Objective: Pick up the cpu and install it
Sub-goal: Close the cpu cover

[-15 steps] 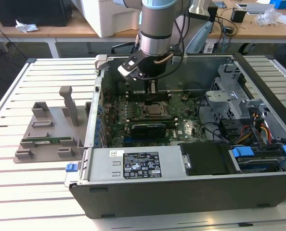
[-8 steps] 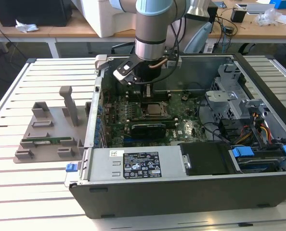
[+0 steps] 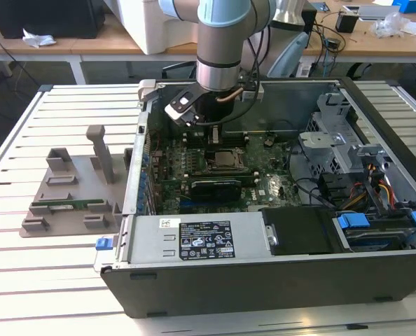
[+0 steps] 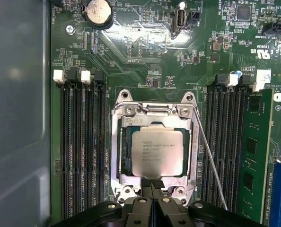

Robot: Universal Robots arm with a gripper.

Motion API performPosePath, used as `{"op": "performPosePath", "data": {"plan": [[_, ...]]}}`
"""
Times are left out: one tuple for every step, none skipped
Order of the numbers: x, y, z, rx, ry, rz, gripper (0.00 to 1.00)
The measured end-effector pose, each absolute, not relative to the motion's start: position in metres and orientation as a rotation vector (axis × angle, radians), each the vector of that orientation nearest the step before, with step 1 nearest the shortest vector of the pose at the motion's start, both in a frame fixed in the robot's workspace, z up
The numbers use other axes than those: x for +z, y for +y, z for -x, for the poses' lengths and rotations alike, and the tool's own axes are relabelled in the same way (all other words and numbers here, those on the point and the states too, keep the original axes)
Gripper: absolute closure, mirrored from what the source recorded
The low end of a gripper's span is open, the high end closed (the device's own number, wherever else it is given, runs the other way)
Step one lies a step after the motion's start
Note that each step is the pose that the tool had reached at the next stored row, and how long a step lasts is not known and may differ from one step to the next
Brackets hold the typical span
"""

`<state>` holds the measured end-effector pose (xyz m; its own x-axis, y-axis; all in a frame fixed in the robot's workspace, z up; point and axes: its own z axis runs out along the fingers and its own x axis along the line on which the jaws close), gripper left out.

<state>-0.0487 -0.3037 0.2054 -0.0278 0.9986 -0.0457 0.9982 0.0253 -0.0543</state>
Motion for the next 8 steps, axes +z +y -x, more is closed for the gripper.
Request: {"op": "performPosePath", "data": {"plan": [[0.205, -0.304, 0.048, 0.111, -2.246, 2.187, 0.89], [0.205, -0.304, 0.048, 0.110, -2.246, 2.186, 0.89], [0.205, -0.304, 0.047, 0.110, -2.246, 2.186, 0.89], [0.205, -0.304, 0.045, 0.110, -2.246, 2.186, 0.89], [0.205, -0.304, 0.043, 0.109, -2.246, 2.186, 0.89], [0.205, -0.304, 0.041, 0.110, -2.246, 2.186, 0.89], [0.205, -0.304, 0.038, 0.109, -2.246, 2.186, 0.89], [0.206, -0.304, 0.036, 0.108, -2.246, 2.185, 0.89]]}}
